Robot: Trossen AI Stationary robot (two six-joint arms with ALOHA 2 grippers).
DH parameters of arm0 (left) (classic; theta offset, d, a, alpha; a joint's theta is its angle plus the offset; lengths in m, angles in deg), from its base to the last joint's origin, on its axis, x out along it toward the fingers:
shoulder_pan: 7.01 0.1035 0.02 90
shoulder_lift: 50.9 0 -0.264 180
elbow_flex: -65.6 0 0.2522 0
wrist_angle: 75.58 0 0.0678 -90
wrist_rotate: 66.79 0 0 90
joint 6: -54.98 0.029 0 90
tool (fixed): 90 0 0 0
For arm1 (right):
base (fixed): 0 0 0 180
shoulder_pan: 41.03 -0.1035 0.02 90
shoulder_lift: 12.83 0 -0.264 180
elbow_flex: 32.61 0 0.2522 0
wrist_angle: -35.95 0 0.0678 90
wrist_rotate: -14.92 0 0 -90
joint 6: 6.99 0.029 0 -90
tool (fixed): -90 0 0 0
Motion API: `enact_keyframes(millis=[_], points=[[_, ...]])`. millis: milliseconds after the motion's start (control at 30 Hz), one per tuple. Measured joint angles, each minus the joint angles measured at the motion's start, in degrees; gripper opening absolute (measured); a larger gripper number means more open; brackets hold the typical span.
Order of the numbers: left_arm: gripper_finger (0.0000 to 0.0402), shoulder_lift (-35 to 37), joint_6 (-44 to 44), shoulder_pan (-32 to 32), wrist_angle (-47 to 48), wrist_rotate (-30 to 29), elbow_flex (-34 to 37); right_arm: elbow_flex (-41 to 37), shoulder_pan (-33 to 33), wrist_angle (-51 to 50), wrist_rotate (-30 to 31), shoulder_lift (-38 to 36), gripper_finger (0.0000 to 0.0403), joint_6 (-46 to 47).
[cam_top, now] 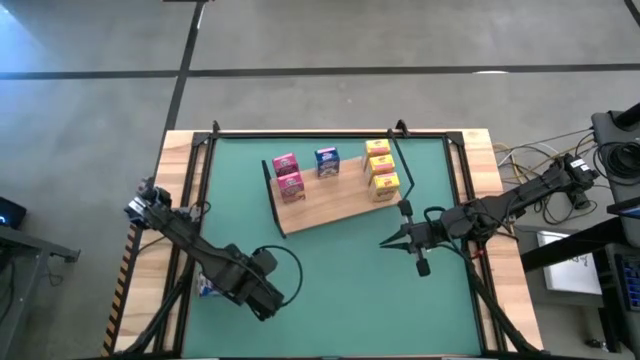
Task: Stack cereal on shelf
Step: Put the pink cereal box on the shelf aligned with the other pink cereal boxes
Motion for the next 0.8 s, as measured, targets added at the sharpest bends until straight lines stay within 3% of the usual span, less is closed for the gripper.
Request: enact_keyframes(millis=[800], points=[[0.0252,0.09,2.55,0.61,-4.86,-0.33,8.25,0.00,0.00,0.01,0.00,0.01,0.0013,0.00]])
